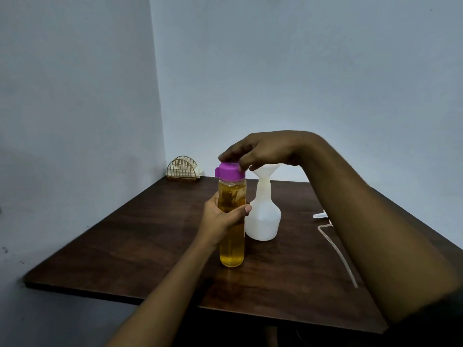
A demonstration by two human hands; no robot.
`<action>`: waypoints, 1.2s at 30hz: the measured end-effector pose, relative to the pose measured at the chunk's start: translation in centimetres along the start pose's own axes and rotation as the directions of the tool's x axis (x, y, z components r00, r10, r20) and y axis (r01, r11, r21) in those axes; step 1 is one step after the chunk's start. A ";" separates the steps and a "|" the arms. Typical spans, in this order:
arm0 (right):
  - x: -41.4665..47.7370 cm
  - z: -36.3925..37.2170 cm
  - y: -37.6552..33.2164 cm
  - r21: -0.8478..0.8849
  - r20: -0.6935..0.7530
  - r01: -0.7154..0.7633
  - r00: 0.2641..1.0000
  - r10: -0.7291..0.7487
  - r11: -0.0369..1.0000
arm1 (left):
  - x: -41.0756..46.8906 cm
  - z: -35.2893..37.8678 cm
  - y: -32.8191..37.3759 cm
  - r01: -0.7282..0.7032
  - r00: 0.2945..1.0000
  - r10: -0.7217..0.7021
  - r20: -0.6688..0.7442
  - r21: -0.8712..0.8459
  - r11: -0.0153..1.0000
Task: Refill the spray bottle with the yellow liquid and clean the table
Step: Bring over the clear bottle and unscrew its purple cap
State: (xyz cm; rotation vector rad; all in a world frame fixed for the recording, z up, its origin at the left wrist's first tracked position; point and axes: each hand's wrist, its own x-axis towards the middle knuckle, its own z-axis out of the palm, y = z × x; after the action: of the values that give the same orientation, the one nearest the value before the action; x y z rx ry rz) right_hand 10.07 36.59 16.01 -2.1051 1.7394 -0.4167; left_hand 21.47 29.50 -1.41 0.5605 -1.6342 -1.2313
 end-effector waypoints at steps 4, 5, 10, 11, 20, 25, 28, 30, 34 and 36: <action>0.3 0.2 -0.2 -0.022 -0.257 -0.009 0.966 0.003 1.000 | 0.1 0.0 -0.1 0.000 1.000 0.000 -0.003 -0.012 1.000; 0.6 0.4 -0.5 -0.139 -0.321 -0.057 0.947 0.010 0.989 | 0.0 0.0 -0.1 -0.005 1.000 0.005 -0.004 -0.013 1.000; 1.6 0.9 -1.0 -0.337 -0.242 -0.058 0.970 -0.026 0.940 | 0.2 -0.1 -0.3 0.000 1.000 0.000 -0.014 -0.005 1.000; 1.4 0.4 -0.9 -0.275 -0.171 -0.022 0.985 -0.027 0.961 | 0.2 -0.1 -0.3 0.001 1.000 -0.001 -0.014 -0.003 1.000; 0.3 0.0 -0.8 -0.125 -0.315 -0.020 0.949 -0.021 0.992 | 0.3 0.0 -0.5 0.002 1.000 -0.002 -0.009 0.012 1.000; 1.7 1.6 -1.7 -0.459 -0.385 -0.198 0.923 0.006 0.866 | 0.3 -0.1 -0.5 -0.019 1.000 0.019 -0.016 0.018 1.000; 1.0 0.3 -1.5 -0.308 -0.170 -0.055 0.985 0.002 0.950 | 0.3 -0.1 -0.5 -0.015 1.000 0.015 -0.011 0.005 1.000; 0.1 -0.5 -1.4 -0.195 -0.033 0.005 0.999 -0.012 0.981 | 0.2 -0.1 -0.4 -0.017 1.000 0.017 -0.004 0.001 1.000; -0.3 -0.5 -1.0 -0.031 -0.120 0.044 0.992 -0.047 0.999 | 0.3 -0.2 -0.5 -0.016 1.000 0.016 0.000 -0.002 1.000; 0.1 0.0 -1.3 -0.190 -0.291 -0.056 0.957 -0.002 0.980 | 0.3 -0.1 -0.6 -0.019 1.000 0.019 0.002 -0.005 1.000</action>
State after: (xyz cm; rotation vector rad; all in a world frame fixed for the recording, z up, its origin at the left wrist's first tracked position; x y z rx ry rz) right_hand 11.24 36.69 16.60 -2.2447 2.0466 -0.5942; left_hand 21.38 29.00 -1.79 0.5399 -1.6342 -1.2216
